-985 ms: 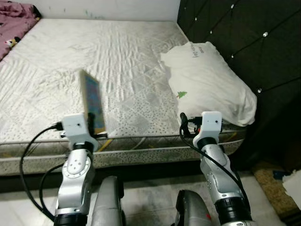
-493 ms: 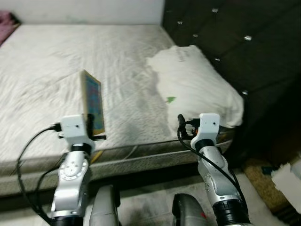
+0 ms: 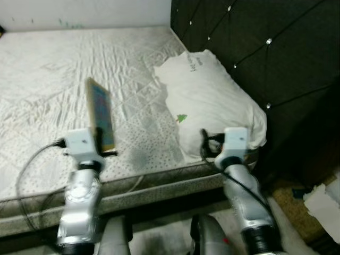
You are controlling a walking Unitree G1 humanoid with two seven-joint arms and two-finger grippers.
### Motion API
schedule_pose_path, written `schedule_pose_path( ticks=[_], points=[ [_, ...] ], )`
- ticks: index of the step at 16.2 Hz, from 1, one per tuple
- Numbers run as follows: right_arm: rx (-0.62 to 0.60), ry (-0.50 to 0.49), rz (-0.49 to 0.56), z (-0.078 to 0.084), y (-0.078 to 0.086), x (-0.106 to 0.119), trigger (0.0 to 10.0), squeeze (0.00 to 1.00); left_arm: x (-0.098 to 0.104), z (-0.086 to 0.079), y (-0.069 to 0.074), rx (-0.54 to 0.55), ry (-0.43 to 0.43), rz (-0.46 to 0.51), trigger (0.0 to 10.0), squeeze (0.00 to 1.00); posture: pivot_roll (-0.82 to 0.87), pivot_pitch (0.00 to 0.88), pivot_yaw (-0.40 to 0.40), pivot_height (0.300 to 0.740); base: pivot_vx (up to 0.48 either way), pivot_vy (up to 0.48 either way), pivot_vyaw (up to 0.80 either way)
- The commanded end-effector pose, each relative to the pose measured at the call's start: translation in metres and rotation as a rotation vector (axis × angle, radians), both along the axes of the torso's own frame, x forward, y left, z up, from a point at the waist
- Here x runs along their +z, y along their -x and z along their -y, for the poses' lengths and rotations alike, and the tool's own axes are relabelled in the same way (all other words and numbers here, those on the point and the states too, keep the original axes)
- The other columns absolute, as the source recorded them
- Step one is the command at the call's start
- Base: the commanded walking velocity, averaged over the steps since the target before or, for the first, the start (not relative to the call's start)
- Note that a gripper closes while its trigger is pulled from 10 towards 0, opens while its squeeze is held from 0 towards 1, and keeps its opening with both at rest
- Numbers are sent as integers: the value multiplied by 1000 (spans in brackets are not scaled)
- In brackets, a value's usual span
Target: Clean up the room
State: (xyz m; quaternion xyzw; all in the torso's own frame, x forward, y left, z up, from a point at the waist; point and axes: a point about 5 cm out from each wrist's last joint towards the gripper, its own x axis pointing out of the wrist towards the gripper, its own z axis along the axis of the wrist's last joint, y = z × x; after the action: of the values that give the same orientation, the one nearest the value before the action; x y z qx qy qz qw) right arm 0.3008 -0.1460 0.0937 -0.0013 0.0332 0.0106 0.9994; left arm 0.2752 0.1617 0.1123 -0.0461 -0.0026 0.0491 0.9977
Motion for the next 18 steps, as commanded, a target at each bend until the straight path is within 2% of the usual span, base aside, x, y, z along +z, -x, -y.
schedule_pose_path(
  ticks=[1,6,9,18],
  points=[
    [-6,-13,6,-1,-2,2,10000,0,13,0,-4,-11,-17,56,10000,0,8,26,-33,610,0,0,0],
    [-7,-12,7,-1,-2,3,10000,0,15,0,-7,0,-19,70,10000,0,4,26,-32,610,0,0,0],
    [-7,-8,10,-1,-2,3,10000,0,18,2,-11,-2,-13,87,10000,0,1,25,-32,610,301,0,0],
    [-6,-9,9,-1,0,3,10000,0,19,4,-11,-13,11,98,10000,0,2,25,-32,610,236,0,0]
  ],
)
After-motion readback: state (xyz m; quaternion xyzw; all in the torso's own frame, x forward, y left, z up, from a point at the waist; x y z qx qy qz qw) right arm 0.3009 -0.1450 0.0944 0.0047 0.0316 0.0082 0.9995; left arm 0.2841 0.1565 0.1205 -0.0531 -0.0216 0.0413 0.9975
